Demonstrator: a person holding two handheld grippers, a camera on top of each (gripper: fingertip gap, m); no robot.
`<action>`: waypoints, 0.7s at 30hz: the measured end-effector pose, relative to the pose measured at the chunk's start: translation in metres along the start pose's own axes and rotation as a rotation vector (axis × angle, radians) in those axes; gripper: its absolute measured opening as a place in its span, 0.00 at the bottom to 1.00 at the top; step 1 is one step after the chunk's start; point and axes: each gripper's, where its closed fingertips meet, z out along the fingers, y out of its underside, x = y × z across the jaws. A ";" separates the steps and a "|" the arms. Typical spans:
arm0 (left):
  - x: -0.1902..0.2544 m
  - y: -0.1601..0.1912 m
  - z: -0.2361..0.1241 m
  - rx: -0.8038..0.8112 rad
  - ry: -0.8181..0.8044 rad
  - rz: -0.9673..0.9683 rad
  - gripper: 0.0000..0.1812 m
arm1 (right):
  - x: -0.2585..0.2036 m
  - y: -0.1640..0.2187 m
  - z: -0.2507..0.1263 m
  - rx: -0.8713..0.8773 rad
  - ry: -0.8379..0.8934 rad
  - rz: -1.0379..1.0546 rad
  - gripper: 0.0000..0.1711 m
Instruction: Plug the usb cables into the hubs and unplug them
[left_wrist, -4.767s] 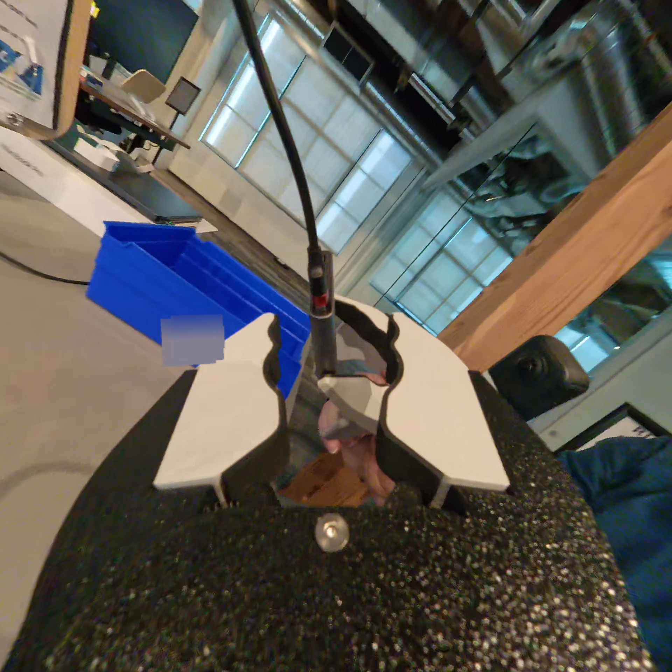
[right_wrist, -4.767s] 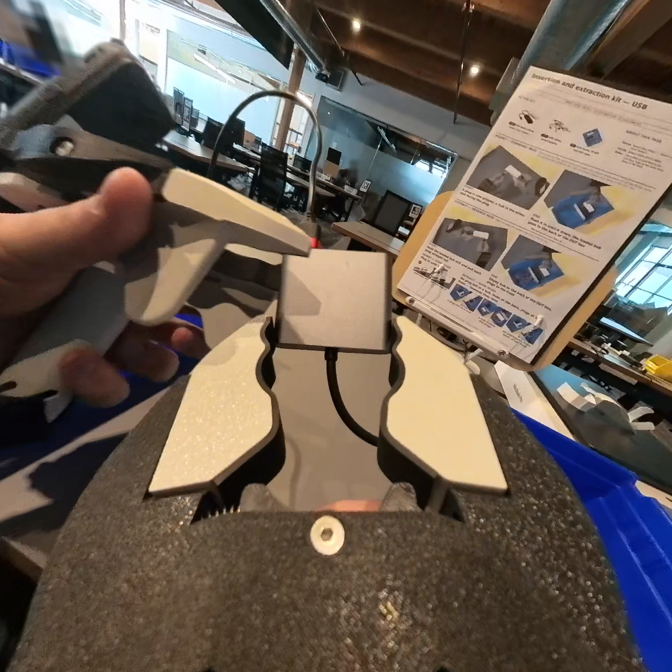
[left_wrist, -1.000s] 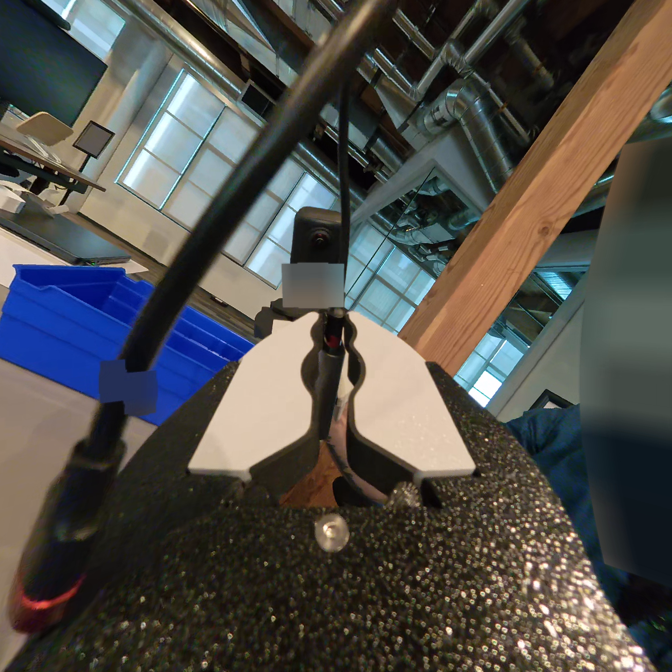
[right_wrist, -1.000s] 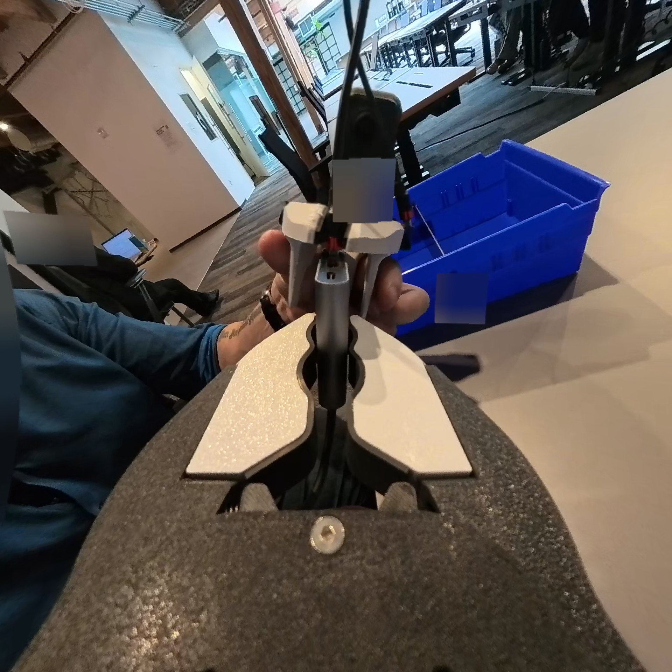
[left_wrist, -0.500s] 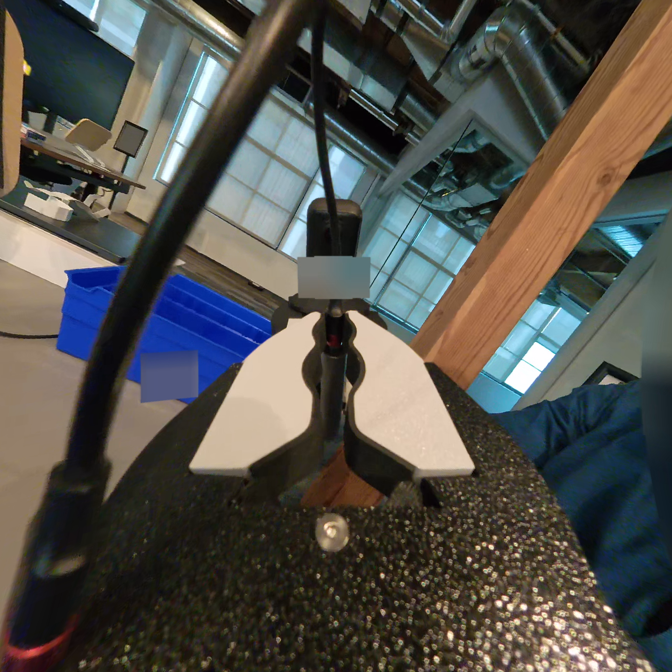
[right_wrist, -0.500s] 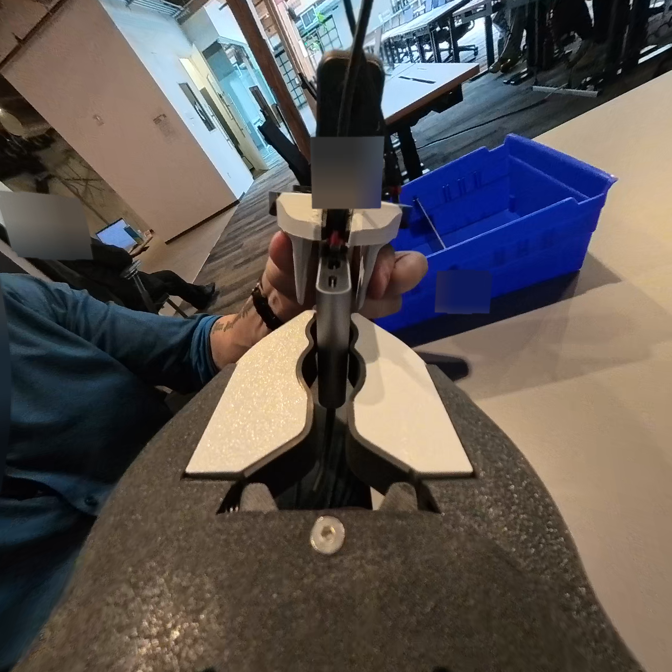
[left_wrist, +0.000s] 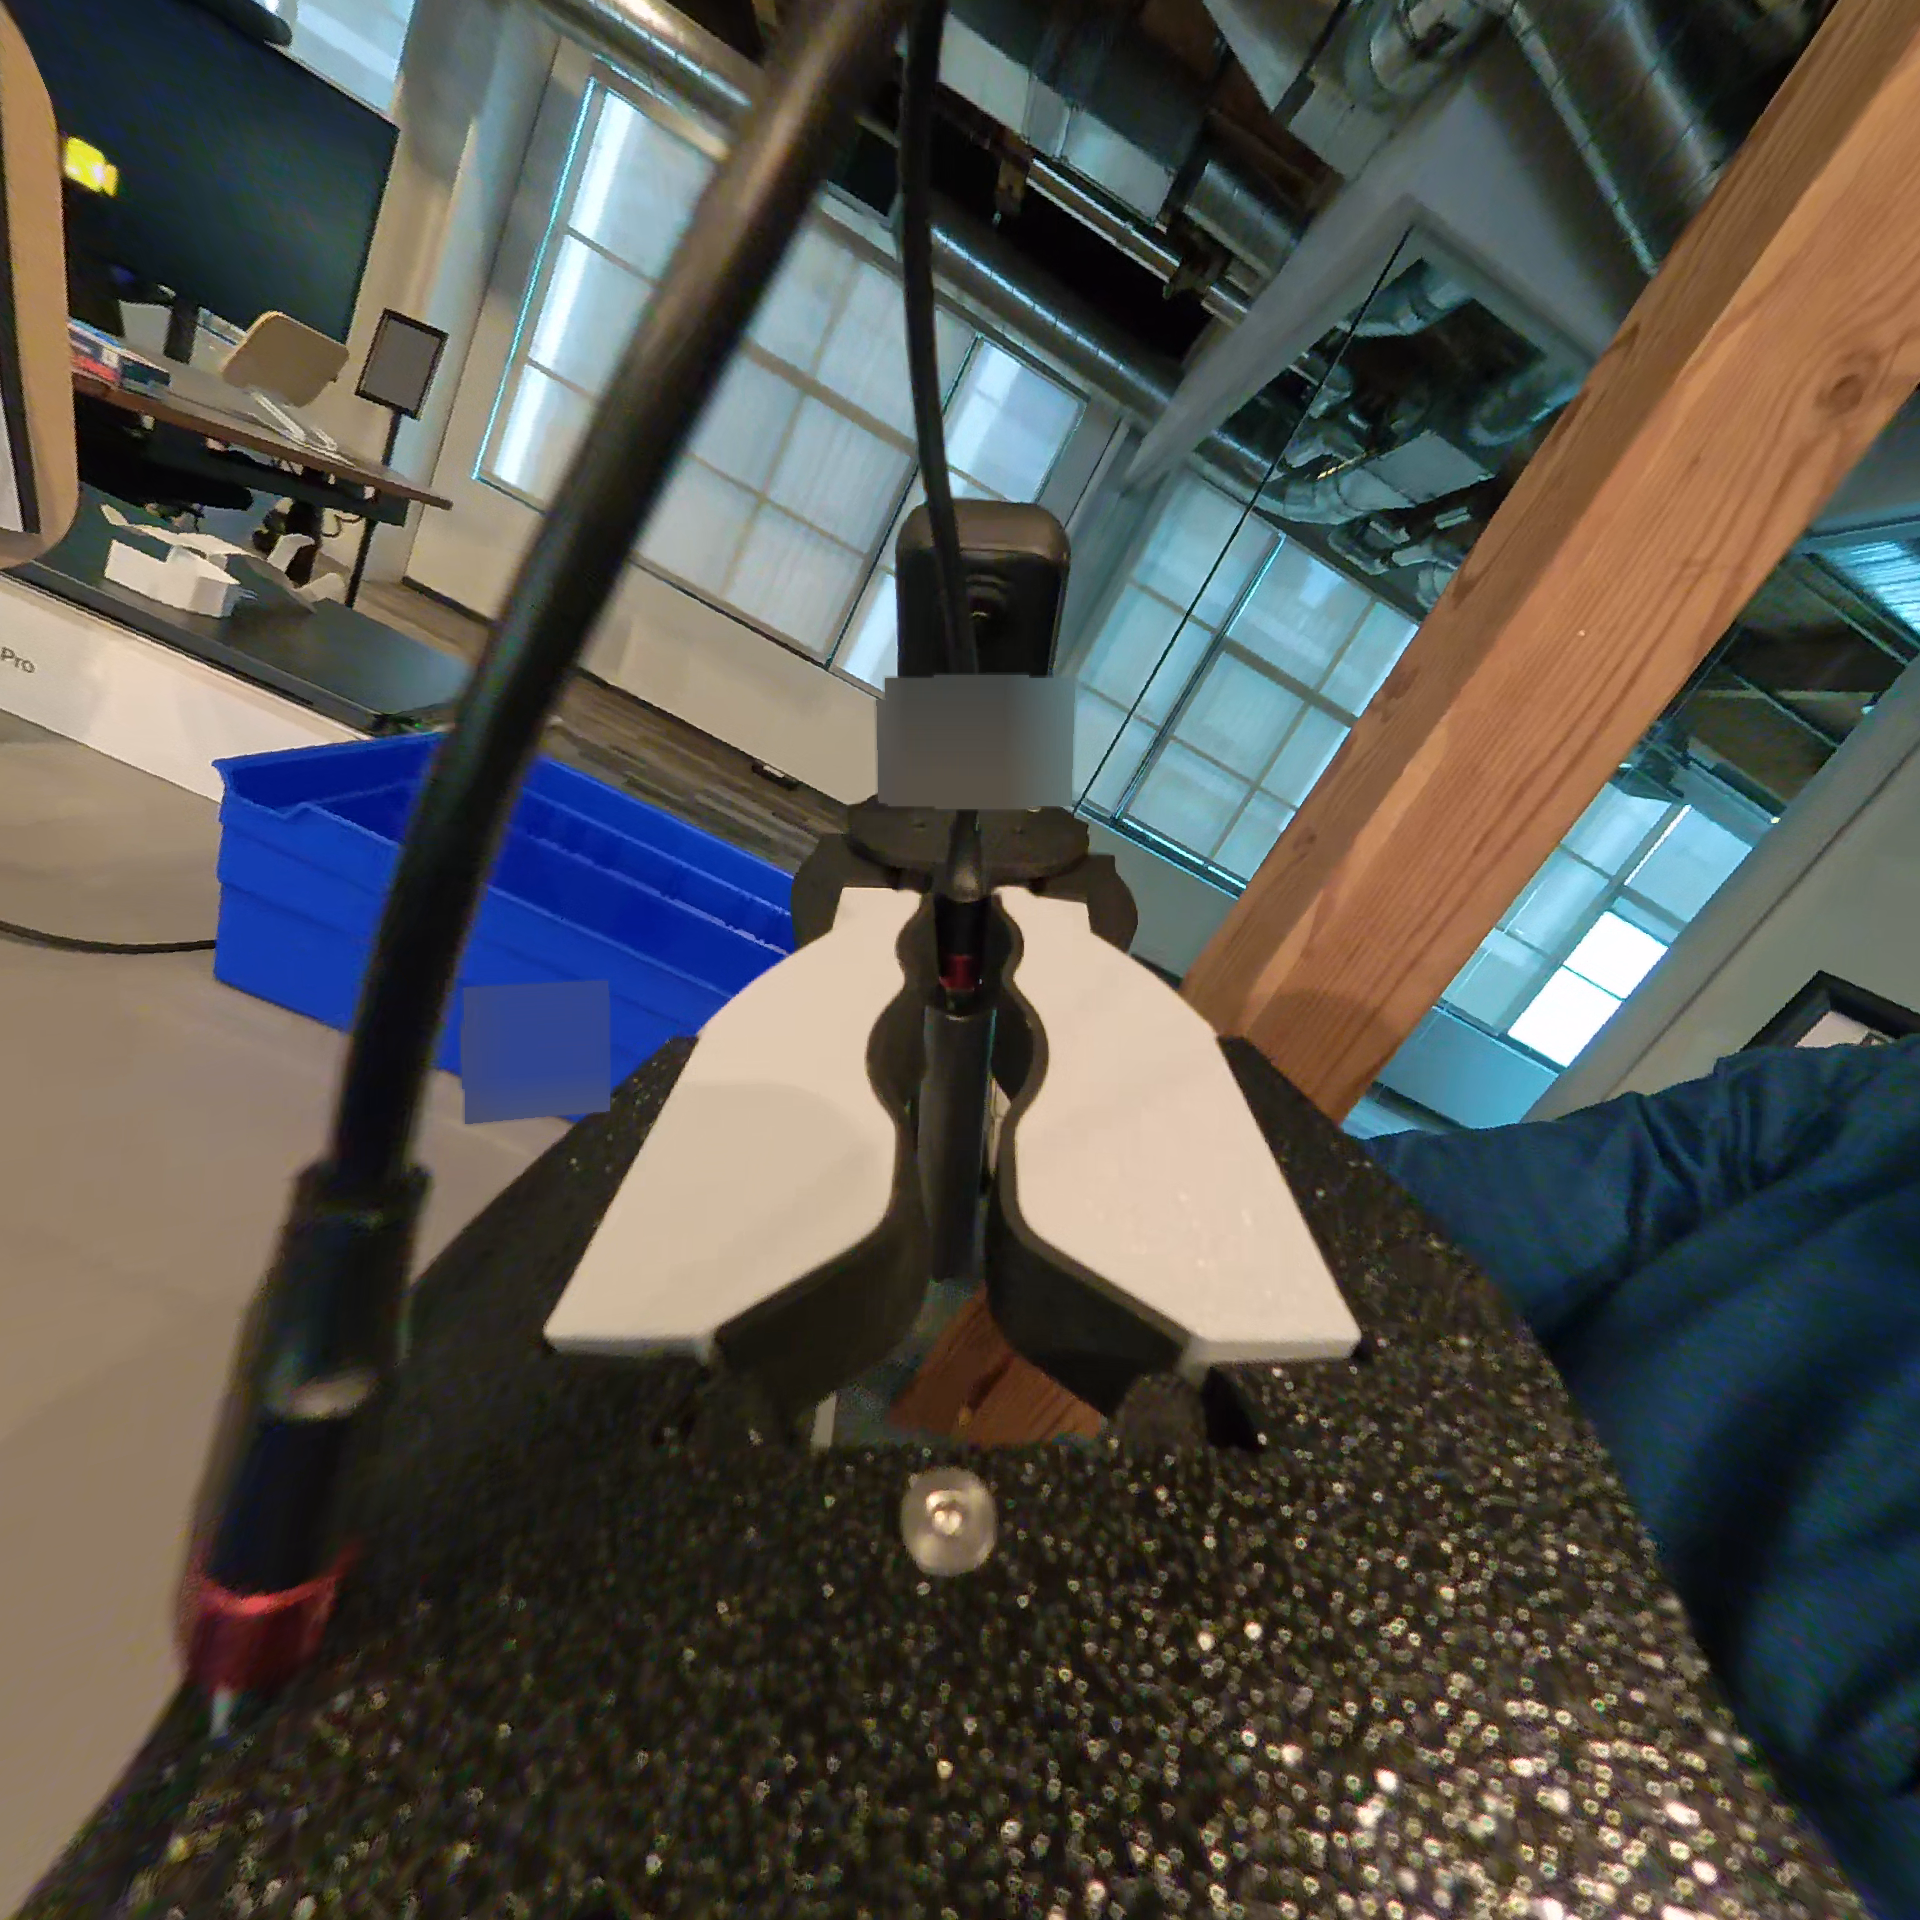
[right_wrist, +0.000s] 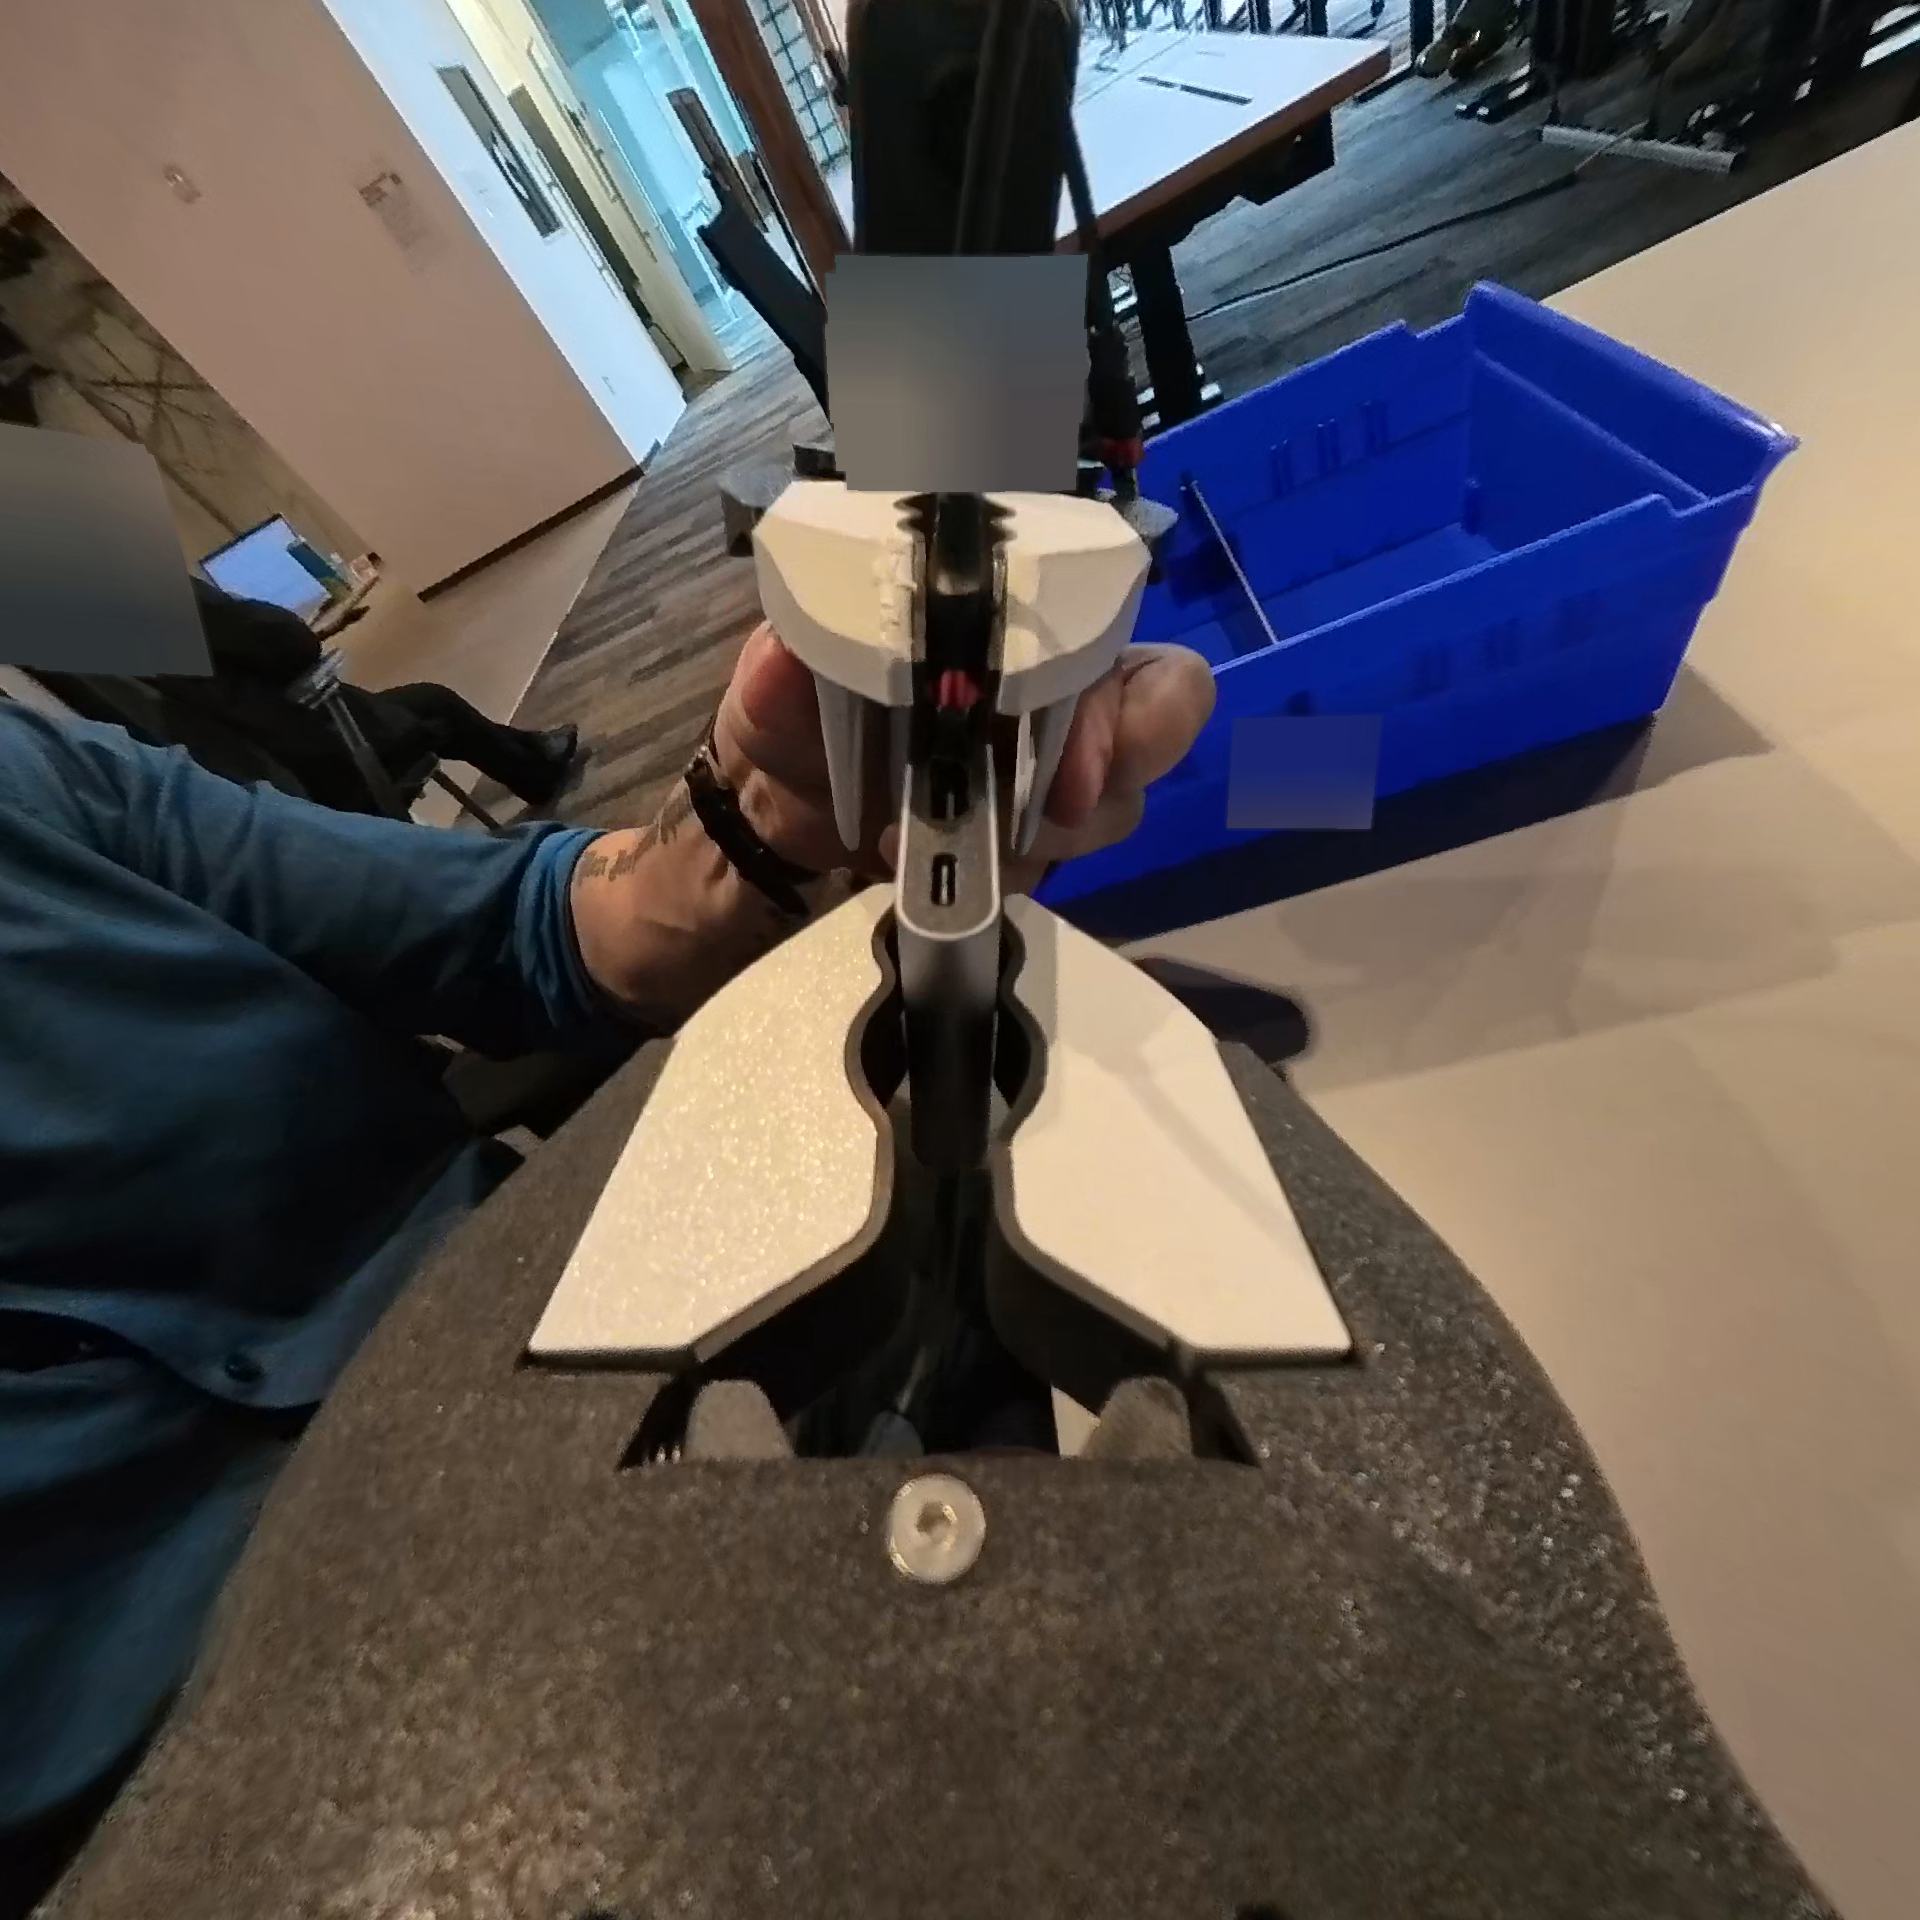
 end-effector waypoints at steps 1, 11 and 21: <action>0.001 0.000 0.000 -0.005 0.000 0.007 0.04 | 0.000 0.000 0.000 -0.009 0.005 -0.005 0.08; 0.005 0.009 -0.002 -0.101 0.007 0.055 0.04 | -0.004 0.008 0.001 -0.083 -0.003 -0.027 0.08; 0.007 0.025 -0.005 -0.264 -0.023 0.129 0.04 | -0.004 0.025 0.003 -0.259 0.025 -0.058 0.09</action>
